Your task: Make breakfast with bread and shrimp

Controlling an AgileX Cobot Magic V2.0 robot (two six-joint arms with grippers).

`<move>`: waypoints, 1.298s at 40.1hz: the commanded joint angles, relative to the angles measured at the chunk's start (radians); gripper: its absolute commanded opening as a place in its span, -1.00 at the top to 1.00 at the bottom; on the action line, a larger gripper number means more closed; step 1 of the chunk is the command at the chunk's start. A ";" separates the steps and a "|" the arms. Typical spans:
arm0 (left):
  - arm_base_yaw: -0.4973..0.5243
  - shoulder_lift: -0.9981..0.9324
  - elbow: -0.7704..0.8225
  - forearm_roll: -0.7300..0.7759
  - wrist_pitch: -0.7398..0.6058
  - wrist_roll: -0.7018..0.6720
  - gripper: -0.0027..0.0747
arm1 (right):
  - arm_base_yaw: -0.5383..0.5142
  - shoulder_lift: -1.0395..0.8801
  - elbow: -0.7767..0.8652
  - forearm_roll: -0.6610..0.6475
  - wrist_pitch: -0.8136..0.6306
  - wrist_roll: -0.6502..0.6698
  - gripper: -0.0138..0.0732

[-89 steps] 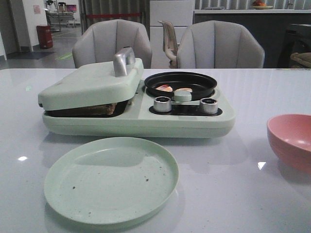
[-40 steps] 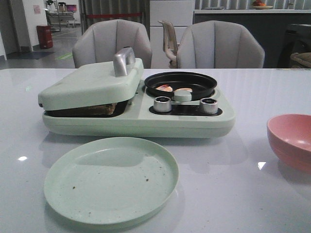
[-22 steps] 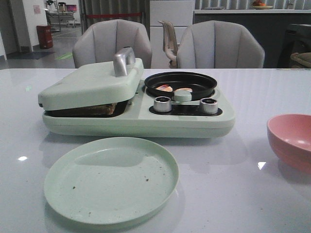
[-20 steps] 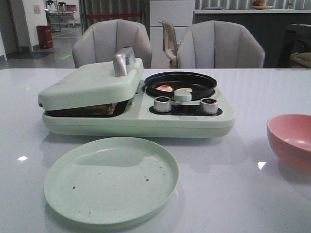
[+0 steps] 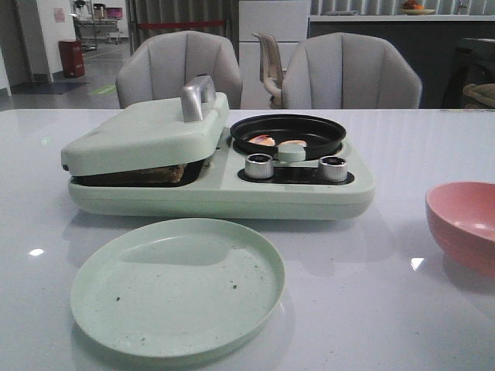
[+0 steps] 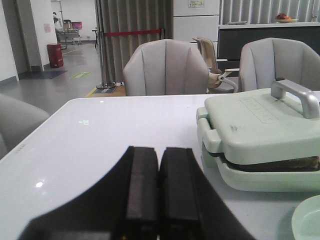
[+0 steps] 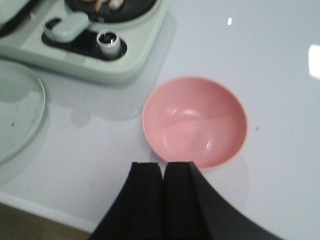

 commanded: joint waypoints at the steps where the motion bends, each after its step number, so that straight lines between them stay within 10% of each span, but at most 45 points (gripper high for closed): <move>1: -0.002 -0.021 0.007 0.000 -0.087 0.000 0.67 | -0.001 -0.107 0.080 -0.021 -0.264 -0.011 0.60; 23: -0.002 -0.021 0.007 0.000 -0.087 0.000 0.67 | -0.245 -0.520 0.515 0.101 -0.659 -0.009 0.60; 52: -0.002 -0.020 0.007 0.000 -0.087 0.000 0.67 | -0.229 -0.523 0.512 0.097 -0.640 -0.010 0.60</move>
